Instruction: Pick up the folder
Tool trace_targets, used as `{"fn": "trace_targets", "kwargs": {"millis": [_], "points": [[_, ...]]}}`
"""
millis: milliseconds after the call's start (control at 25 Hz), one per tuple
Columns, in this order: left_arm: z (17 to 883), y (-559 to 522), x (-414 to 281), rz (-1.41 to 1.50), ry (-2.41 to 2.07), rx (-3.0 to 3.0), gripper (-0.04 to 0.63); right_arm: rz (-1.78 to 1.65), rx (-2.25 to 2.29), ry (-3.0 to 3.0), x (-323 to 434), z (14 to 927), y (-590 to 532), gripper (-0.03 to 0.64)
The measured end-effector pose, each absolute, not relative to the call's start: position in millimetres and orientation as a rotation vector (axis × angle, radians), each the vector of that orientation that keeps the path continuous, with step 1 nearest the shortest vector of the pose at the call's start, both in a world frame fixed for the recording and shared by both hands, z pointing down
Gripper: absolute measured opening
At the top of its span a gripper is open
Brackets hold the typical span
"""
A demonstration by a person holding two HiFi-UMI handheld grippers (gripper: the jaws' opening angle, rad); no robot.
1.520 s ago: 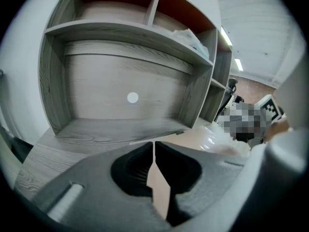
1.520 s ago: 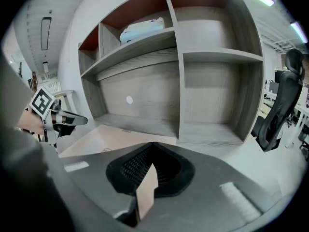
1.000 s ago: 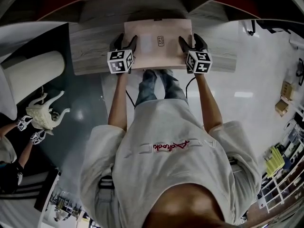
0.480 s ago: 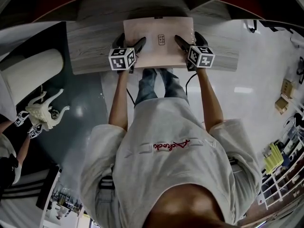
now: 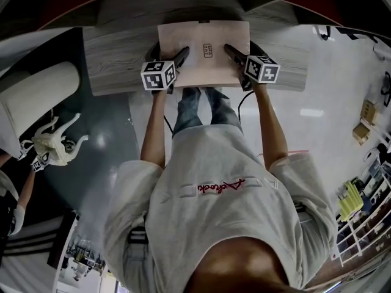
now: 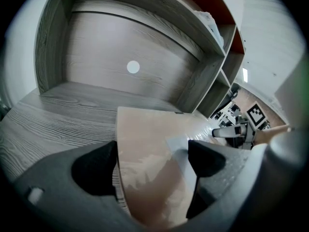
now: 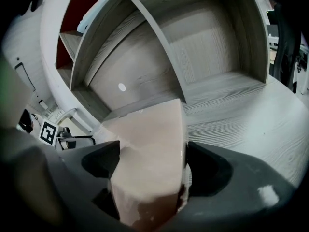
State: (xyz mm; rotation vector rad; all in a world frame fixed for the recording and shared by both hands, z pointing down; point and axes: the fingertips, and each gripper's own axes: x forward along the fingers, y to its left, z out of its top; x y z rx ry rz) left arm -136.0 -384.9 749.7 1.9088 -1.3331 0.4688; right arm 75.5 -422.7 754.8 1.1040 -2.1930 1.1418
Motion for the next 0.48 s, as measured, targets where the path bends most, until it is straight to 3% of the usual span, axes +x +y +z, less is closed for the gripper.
{"fn": "trace_targets", "kwargs": {"millis": [480], "points": [[747.0, -386.4, -136.6, 0.462, -1.380, 1.875, 0.469, 1.126, 1.142, -2.183, 76.8, 751.2, -418.7, 0.433]]}}
